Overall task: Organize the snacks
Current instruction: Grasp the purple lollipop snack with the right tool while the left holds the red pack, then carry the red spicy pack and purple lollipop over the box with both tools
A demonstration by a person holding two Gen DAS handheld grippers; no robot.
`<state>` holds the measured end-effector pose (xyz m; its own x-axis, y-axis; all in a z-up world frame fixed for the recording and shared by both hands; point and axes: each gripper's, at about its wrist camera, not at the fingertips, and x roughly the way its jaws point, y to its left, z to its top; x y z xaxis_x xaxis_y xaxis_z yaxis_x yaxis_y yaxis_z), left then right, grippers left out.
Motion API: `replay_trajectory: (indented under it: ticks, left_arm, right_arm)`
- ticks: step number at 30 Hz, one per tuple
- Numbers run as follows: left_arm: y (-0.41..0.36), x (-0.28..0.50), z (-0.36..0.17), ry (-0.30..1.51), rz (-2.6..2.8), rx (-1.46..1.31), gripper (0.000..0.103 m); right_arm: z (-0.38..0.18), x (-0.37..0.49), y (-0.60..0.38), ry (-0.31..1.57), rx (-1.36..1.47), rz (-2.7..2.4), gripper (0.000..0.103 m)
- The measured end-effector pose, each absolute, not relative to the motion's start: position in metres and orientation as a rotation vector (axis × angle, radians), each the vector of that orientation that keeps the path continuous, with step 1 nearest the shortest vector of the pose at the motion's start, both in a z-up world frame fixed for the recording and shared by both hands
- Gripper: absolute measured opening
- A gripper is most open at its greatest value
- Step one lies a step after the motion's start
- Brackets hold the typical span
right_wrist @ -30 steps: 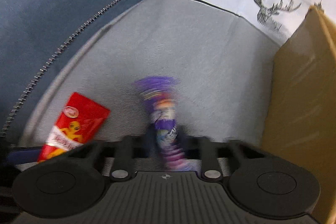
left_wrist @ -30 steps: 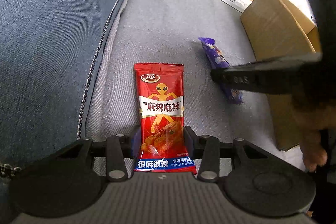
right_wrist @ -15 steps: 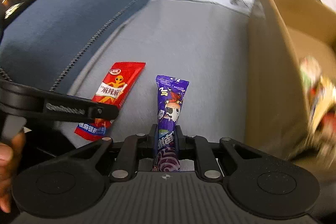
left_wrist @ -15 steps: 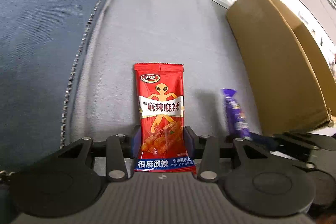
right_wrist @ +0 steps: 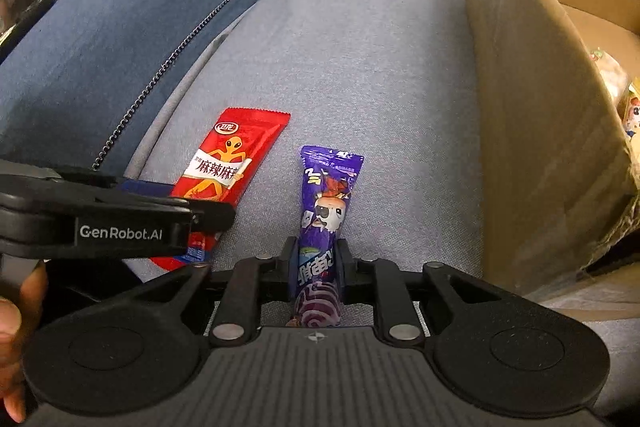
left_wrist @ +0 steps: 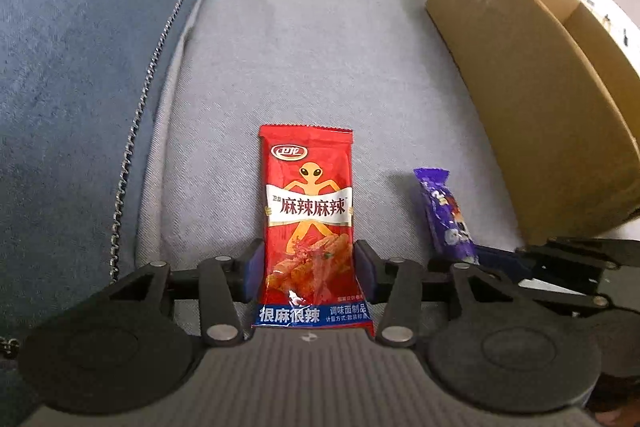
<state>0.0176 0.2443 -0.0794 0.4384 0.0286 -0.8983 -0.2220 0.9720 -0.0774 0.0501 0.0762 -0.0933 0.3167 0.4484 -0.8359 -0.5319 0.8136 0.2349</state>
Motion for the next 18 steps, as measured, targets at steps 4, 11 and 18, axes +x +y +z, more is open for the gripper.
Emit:
replay_trajectory:
  ticks: [4, 11, 18]
  left_arm:
    - [0.2372, 0.0215, -0.0825, 1.127, 0.156, -0.149, 0.054]
    - [0.2389, 0.0217, -0.0846, 1.134, 0.152, -0.14, 0.055]
    - [0.2386, 0.0211, -0.0857, 1.14, 0.152, -0.122, 0.055]
  right_arm:
    - [-0.0942, 0.0497, 0.0755, 1.067, -0.086, 0.652, 0.024]
    - [-0.0938, 0.0464, 0.075, 1.058, -0.097, 0.658, 0.024]
    - [-0.0949, 0.0458, 0.0773, 1.051, -0.109, 0.658, 0.024]
